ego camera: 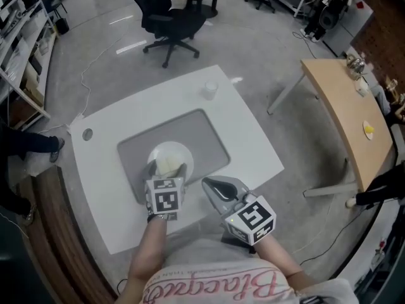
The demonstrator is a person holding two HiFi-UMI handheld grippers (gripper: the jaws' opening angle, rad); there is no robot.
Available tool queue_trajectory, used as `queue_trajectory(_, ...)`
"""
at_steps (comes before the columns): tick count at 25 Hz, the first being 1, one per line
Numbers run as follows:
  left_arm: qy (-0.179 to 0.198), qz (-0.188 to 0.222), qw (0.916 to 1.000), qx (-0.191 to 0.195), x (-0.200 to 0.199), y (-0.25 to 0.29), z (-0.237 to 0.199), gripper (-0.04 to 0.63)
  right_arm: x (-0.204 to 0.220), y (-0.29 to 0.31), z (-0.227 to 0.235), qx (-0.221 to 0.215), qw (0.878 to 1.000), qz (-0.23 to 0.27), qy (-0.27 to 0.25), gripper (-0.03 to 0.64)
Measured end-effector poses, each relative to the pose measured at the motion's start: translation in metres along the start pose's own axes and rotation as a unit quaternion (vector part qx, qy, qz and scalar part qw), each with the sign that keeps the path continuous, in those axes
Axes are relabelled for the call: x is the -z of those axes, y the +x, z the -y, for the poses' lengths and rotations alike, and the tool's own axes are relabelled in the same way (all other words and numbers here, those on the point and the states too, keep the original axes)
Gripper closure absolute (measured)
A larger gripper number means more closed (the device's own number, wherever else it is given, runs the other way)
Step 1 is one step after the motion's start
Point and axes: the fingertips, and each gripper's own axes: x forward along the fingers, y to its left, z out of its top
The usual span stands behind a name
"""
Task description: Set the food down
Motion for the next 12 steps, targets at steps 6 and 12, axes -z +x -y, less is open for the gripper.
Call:
queue_trajectory(6,0.0,-0.025,0.9996,-0.015,0.013,0.024,-0.006,0.199,-0.004,0.014,0.006,-0.004,1.0,-0.002,-0.001,0.615)
queue_trajectory(12,0.006,-0.032,0.999,-0.03,0.018,0.037,-0.004,0.199,0.012,0.014,0.012,0.014,0.999,-0.021,0.025,0.615)
